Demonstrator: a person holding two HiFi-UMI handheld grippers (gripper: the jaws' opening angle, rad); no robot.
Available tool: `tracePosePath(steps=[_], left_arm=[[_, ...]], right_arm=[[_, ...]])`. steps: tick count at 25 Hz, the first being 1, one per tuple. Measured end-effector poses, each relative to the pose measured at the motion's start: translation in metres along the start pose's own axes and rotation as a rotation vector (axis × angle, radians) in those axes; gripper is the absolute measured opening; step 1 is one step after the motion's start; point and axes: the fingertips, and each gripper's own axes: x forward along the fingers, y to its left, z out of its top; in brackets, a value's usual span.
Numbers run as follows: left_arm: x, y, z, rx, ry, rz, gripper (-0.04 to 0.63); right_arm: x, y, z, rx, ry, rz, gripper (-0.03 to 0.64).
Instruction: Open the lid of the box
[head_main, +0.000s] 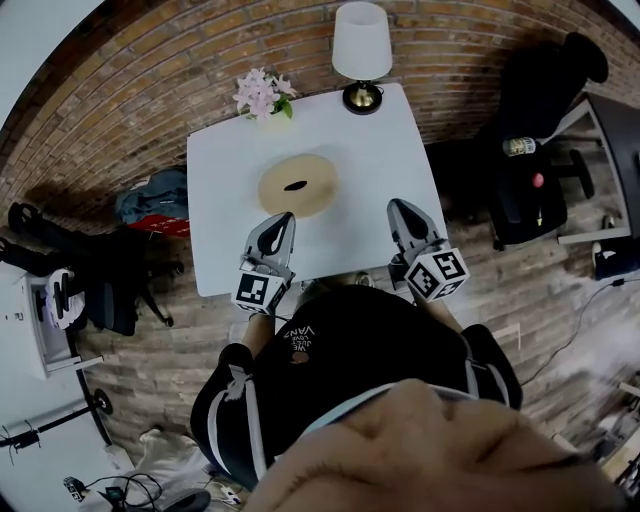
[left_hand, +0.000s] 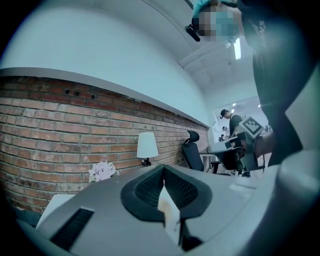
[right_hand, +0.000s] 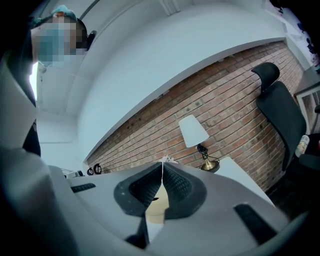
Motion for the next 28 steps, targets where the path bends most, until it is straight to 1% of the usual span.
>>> tracePosePath(steps=[3, 5, 7, 10, 17, 18, 23, 28], left_arm=[[0.009, 0.010, -0.006, 0.016, 0.025, -0.032, 0.009], [0.015, 0.015, -0.007, 0.013, 0.025, -0.051, 0.009], [0.022, 0.019, -0.010, 0.027, 0.035, -0.082, 0.011], [0.031, 0.025, -0.019, 0.041, 0.072, -0.138, 0.011], [0.045, 0.035, -0.043, 0.044, 0.142, -0.230, 0.014], [0.046, 0.036, -0.047, 0.042, 0.153, -0.244, 0.022], [0.053, 0.035, -0.064, 0.060, 0.210, -0.322, 0.127], [0.059, 0.026, -0.081, 0.112, 0.271, -0.406, 0.224]], right_arm=[[0.004, -0.002, -0.002, 0.009, -0.002, -0.023, 0.005], [0.006, -0.003, -0.005, 0.019, -0.005, -0.042, 0.005], [0.010, -0.001, -0.008, 0.028, -0.006, -0.057, 0.005], [0.018, 0.002, -0.011, 0.035, -0.012, -0.076, 0.005], [0.026, 0.005, -0.025, 0.060, -0.015, -0.131, 0.005], [0.027, 0.006, -0.027, 0.064, -0.016, -0.136, 0.005], [0.033, 0.009, -0.034, 0.077, -0.014, -0.158, 0.005], [0.036, 0.009, -0.037, 0.081, -0.011, -0.176, 0.005]])
